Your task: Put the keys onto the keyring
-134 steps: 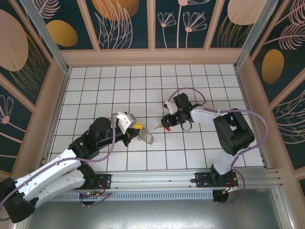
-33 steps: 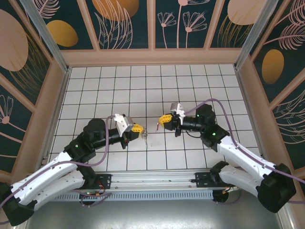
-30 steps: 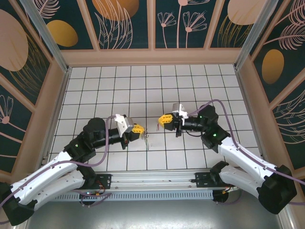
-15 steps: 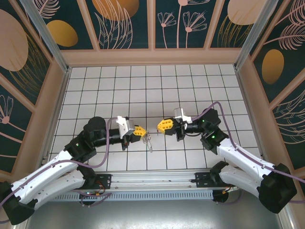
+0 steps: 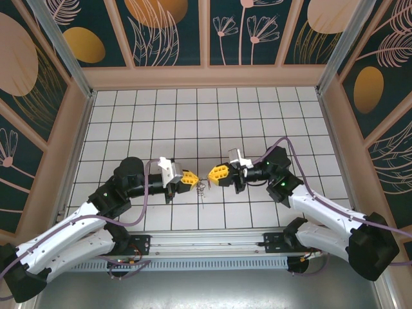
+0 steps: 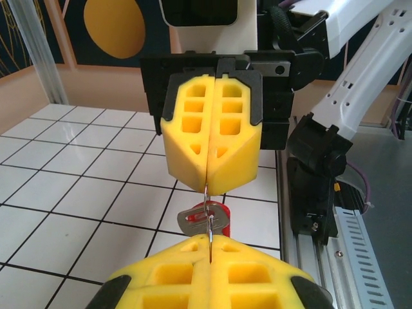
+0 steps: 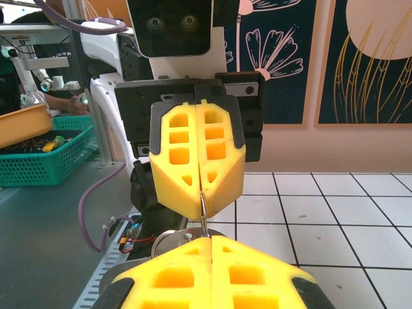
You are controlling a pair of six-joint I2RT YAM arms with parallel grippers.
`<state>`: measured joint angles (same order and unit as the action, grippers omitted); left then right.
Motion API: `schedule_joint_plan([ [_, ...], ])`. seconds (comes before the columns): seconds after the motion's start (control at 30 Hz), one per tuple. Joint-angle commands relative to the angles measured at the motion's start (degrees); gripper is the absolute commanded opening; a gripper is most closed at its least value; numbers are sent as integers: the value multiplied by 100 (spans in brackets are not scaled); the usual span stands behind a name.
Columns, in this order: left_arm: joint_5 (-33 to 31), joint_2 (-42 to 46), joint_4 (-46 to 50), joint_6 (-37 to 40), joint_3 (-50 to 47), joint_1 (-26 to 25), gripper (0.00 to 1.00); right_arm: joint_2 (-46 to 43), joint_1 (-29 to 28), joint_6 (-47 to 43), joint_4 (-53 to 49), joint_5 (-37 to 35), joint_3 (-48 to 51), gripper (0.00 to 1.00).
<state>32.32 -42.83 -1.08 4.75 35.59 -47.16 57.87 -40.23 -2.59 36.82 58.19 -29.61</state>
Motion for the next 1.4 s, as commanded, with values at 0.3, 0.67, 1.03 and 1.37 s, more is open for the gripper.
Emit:
schedule_joint_plan([
  [0.3, 251, -59, -274, 86, 194, -22, 0, 162, -171, 256, 828, 157, -153, 0],
  [0.67, 244, -37, -265, 81, 184, -21, 0, 187, -179, 310, 875, 216, -137, 0],
  [1.03, 245, -35, -235, 87, 210, -21, 0, 232, -213, 361, 938, 226, -89, 0],
  [1.37, 292, -39, -218, 90, 224, -21, 0, 184, -214, 306, 964, 63, -28, 0],
])
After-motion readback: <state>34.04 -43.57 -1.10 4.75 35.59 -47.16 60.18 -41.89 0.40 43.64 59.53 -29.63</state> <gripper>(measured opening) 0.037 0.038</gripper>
